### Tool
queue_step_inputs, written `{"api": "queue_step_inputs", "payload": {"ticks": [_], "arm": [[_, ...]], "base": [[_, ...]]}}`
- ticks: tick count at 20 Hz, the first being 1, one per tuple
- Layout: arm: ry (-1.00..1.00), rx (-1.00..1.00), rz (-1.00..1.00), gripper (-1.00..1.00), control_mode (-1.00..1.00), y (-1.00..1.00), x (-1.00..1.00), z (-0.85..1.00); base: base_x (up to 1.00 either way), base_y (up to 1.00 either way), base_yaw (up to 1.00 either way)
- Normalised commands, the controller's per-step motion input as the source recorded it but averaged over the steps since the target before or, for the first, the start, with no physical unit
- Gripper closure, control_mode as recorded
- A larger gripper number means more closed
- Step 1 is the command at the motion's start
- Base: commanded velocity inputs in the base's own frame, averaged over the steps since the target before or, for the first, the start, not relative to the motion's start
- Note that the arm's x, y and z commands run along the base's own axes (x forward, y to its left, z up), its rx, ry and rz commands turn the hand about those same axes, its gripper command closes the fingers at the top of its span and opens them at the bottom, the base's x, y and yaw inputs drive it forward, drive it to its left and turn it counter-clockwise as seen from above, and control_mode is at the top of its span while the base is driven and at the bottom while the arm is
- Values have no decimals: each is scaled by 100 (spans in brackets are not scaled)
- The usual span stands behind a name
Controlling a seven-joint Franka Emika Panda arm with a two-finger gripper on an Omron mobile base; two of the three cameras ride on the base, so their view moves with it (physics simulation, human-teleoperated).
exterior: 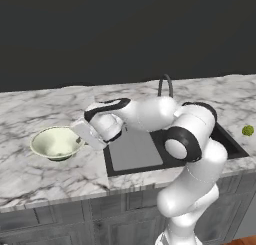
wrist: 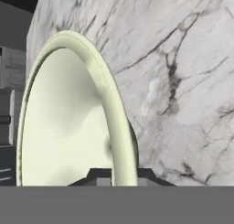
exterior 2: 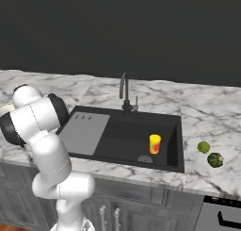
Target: Remove the broccoli and broccoli from the sink. Then move the bowl and cup from the counter to the sink for washing.
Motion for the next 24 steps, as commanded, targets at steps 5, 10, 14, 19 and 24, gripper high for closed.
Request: {"api": "queue_step_inputs", "payload": {"ticks": [5, 10, 14, 19, 24], "arm": [[0, 15, -1, 100, -100, -27, -2, 21], [0, 4, -1, 100, -100, -27, -2, 22], [0, 0, 0, 100, -100, -27, -1, 25], [0, 0, 0, 100, -100, -25, 0, 26], [2, 0, 0, 100, -100, -29, 0, 21]], "base": [[0, 0, 0], [0, 0, 0], [0, 0, 0], [0, 0, 0], [0, 0, 0]]}}
